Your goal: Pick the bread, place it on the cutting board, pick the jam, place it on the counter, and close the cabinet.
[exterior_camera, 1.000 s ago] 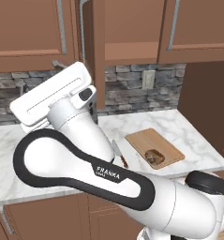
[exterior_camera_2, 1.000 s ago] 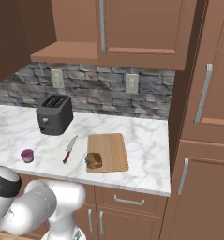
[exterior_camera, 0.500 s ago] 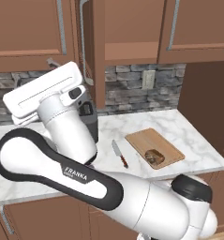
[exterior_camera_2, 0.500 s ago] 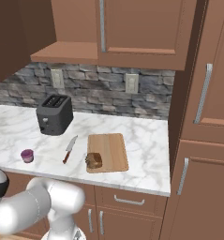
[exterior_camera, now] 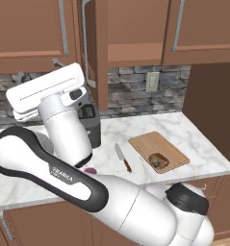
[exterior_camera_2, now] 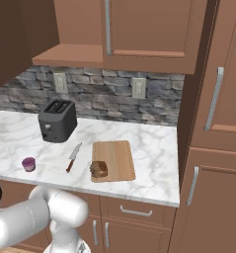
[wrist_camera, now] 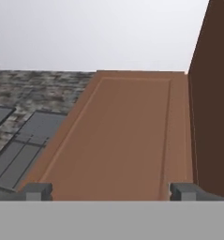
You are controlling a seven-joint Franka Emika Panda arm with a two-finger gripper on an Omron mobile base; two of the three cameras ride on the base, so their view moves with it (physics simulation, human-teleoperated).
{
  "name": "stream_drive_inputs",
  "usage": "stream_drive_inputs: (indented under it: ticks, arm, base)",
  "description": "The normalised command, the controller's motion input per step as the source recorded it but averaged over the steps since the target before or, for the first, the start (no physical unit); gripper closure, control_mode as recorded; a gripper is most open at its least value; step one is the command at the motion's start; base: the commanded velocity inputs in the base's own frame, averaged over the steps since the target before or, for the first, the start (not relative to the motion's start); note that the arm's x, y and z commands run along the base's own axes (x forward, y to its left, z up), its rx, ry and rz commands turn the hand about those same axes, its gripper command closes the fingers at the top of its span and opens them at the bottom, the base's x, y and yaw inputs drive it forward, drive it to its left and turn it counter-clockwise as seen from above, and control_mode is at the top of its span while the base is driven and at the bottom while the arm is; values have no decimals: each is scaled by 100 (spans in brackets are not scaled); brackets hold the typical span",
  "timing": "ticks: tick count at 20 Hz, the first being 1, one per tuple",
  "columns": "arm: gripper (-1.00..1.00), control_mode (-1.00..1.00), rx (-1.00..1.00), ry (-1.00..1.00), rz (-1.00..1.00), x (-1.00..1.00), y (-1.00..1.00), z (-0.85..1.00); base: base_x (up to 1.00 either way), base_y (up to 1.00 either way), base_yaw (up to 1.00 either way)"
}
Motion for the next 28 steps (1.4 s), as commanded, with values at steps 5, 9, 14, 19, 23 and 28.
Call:
stream_drive_inputs:
  ticks: [5, 9, 14, 19, 23, 28]
  arm:
    - [-100, -100, 9, 0, -7, 6, 1, 0]
    - [-100, -100, 8, 0, -7, 9, 1, 0]
    - [-100, -100, 10, 0, -5, 0, 0, 0]
    - [-100, -100, 10, 0, -4, 0, 0, 0]
    - [-100, -100, 10, 0, -2, 0, 0, 0]
    - [-100, -100, 8, 0, -2, -15, 0, 0]
  base:
    - [0, 0, 0]
    - [0, 0, 0]
    - [0, 0, 0]
    - [0, 0, 0]
    - [0, 0, 0]
    - [0, 0, 0]
